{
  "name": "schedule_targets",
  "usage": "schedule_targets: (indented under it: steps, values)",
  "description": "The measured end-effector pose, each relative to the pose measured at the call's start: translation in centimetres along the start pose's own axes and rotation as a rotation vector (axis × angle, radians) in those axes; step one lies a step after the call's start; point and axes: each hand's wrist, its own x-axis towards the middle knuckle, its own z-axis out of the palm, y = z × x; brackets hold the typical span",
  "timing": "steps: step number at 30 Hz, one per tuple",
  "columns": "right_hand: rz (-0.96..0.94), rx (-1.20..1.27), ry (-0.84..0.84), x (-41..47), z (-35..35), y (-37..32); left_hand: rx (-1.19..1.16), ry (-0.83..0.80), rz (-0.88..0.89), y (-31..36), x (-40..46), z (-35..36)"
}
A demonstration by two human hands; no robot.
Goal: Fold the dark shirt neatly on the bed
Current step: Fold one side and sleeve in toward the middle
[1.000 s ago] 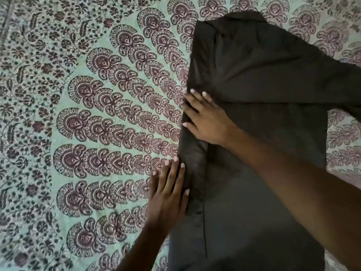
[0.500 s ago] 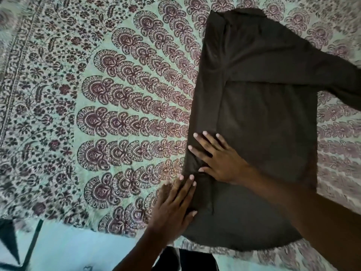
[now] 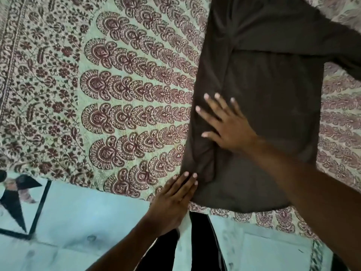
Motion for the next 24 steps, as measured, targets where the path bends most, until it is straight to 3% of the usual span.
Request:
schedule_targets:
  steps: [3,6,8,15,18,21,24]
  values:
    - [0.037,-0.002,-0.045,2.7,0.8,0.1,-0.058,0.029,-0.008,0.2,-0.4,1.1]
    - [-0.056,-0.044,-0.052,1.5,2.8,-1.8,-0.115,0.009,-0.163,0.3,0.1,1.7]
    - [-0.113,-0.038,-0.059,-0.7,3.6,-3.5,-0.140,0.089,-0.238,0.2,0.6,1.3]
    - [-0.474,0.000,-0.115,-8.5,4.6,-6.4,-0.089,0.264,0.009,-0.7,-0.7,-0.3]
    - [-0.615,-0.006,-0.099,-8.9,4.3,-6.2,-0.230,0.344,-0.103,-0.2,0.0,-2.4]
    - [-0.369,0.016,-0.027,-7.1,3.3,-5.4,-0.332,0.431,-0.291,-0.9,1.9,-4.2]
    - [-0.132,0.021,-0.088,-6.5,3.1,-5.2,-0.256,0.378,-0.401,-2.9,4.2,-5.0]
